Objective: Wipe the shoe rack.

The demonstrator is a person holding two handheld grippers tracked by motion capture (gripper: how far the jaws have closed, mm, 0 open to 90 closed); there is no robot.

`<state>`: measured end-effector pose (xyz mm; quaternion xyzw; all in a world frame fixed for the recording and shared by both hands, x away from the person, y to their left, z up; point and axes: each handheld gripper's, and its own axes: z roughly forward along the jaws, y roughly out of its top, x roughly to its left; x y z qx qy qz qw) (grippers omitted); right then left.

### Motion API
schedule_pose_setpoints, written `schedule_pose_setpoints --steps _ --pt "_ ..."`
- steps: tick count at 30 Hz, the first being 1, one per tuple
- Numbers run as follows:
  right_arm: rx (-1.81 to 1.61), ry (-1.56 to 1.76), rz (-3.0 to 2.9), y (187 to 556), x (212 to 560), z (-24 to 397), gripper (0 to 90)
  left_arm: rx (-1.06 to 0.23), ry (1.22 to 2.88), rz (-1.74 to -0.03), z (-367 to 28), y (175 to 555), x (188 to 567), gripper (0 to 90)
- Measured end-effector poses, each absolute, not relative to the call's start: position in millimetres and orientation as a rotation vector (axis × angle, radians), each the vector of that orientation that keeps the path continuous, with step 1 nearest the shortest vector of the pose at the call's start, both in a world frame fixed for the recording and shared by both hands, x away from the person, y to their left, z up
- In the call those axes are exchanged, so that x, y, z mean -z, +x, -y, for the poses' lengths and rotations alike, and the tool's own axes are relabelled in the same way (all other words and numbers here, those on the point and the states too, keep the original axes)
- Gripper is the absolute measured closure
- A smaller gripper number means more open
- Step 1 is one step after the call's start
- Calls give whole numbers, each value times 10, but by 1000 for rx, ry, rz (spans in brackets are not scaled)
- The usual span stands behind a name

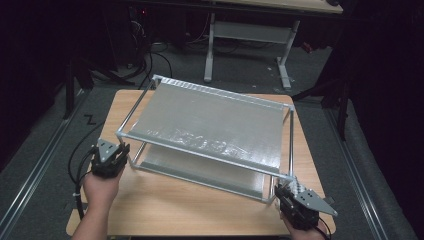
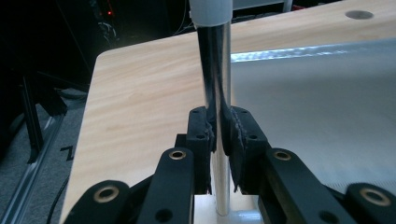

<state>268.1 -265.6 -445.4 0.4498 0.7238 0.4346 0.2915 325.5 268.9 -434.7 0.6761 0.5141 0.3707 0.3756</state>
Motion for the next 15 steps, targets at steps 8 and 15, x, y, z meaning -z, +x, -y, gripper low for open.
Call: schedule_pose_setpoints --steps 8,15 --pt "-1151 1217 -1903 3088 4463 2568 804 -935 1714 -1313 -2812 2776 4384 791" --pt "-1122 1243 -1902 3396 4441 2527 802 -941 1703 -1295 -2769 2671 4367 791"
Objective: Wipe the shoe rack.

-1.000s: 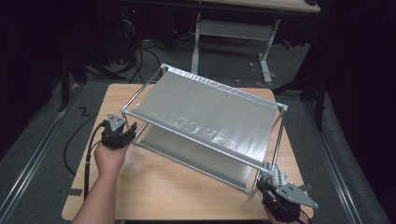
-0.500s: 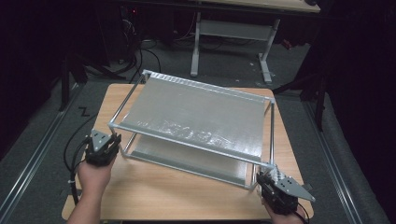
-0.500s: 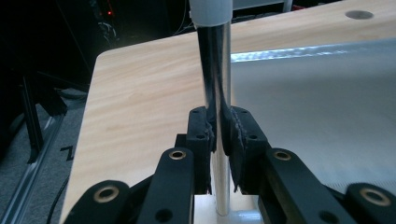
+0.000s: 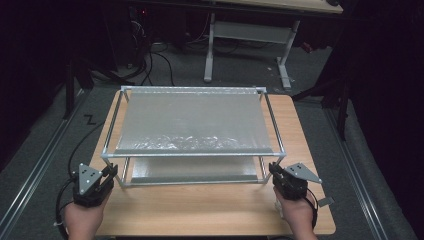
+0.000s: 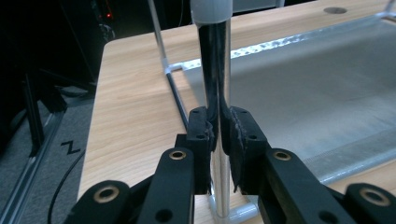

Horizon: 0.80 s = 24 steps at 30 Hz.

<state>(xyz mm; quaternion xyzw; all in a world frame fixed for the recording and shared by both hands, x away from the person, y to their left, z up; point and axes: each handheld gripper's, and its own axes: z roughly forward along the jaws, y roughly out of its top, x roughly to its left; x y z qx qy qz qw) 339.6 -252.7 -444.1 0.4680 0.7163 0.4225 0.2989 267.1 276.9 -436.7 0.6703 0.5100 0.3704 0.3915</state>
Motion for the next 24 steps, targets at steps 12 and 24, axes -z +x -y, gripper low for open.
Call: schedule_pose_setpoints --steps 12,24 --pt "-1087 1284 -1878 3527 4441 2619 797 -918 1710 -1284 -2679 2850 4397 790" --pt "-1108 1321 -1863 3284 4434 2726 576 -942 1678 -1288 -2638 2791 4402 506"
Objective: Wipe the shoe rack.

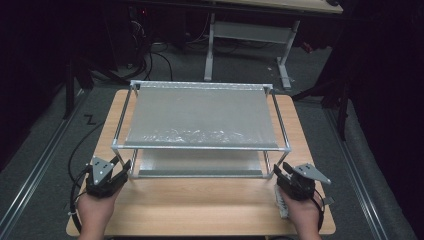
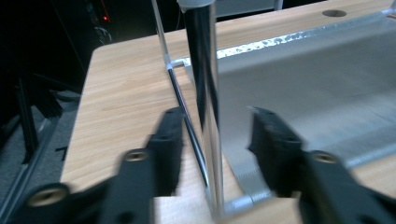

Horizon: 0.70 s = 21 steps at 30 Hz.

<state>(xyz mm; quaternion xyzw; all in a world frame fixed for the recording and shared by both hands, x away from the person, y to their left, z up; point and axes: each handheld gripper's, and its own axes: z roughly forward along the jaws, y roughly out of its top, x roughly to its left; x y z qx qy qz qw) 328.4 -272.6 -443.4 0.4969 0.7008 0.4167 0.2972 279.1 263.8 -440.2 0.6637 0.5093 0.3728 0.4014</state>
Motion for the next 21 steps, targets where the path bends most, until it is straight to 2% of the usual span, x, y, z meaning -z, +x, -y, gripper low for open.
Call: schedule_pose_setpoints --steps 2,4,5,6,9,10,12,15,21 --pt "-1113 1297 -1882 3078 4413 2757 595 -969 1684 -1261 -2622 2561 4372 444" --pt "-1142 1282 -1892 2959 4401 2749 621 -977 1689 -1246 -2600 2475 4389 436" --pt "-1145 1269 -1902 2905 4403 2723 626 -951 1673 -1232 -2572 2400 4418 440" --pt "-1147 1253 -1921 2859 4411 2686 621 -849 1685 -1200 -2468 2345 4427 436" --pt "-1186 1213 -1961 2781 4451 2514 546 -797 1706 -1134 -2291 2344 4430 430" --pt "-1199 1186 -1979 2782 4481 2444 505 -736 1749 -1078 -2077 2376 4487 428" --pt "-1206 1151 -2033 2825 4573 2310 451 -694 1839 -1019 -1877 2425 4575 413" --pt "-1156 1173 -2105 2886 4707 2192 441 -700 1968 -958 -1699 2474 4681 420" --pt "-1137 1188 -2096 2868 4729 2194 431 -624 2009 -975 -1652 2527 4763 419"
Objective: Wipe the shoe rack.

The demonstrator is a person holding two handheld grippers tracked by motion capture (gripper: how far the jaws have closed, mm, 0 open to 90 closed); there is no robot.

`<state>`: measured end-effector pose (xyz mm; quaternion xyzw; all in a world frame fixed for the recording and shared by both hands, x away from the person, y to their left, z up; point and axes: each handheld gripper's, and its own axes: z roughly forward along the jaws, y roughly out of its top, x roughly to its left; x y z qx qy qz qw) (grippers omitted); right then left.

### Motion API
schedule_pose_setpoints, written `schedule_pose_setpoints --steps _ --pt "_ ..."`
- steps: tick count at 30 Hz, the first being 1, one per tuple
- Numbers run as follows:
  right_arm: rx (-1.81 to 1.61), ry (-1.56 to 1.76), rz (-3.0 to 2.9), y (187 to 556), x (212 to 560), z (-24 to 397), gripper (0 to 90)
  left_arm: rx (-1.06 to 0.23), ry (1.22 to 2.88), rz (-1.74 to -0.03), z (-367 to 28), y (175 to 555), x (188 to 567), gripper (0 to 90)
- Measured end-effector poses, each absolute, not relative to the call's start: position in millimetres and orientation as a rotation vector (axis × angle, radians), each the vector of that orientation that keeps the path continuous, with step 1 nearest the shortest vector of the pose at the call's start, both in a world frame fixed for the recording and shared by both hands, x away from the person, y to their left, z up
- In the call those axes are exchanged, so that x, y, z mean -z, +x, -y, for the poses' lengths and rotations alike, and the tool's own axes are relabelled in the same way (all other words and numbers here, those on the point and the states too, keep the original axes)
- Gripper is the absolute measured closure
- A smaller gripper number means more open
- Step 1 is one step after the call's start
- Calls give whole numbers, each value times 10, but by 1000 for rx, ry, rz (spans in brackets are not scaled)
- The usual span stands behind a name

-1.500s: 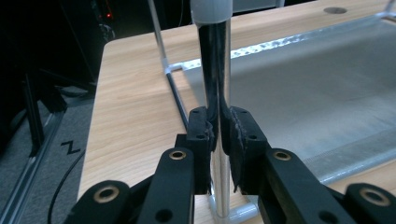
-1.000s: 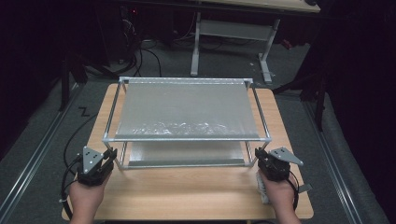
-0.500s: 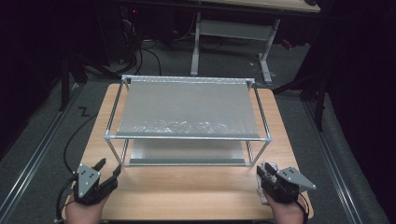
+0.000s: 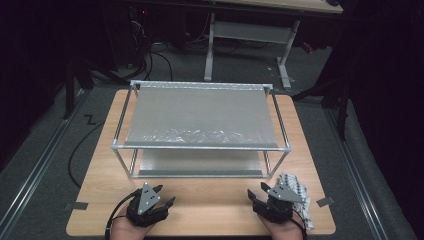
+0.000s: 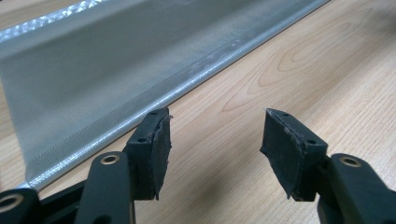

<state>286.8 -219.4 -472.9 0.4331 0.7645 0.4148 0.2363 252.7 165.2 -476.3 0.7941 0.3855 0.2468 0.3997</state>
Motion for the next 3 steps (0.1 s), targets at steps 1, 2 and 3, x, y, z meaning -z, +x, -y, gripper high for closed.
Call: schedule_pose_setpoints --steps 1,2,3 --pt "-1137 1188 -2096 2868 4729 2194 431 -624 2009 -975 -1652 2527 4763 414" --pt "-1139 1181 -2101 2857 4732 2205 426 -618 2005 -978 -1651 2531 4762 411" --pt "-1137 1181 -2105 2853 4734 2206 423 -616 2008 -975 -1650 2531 4757 411"
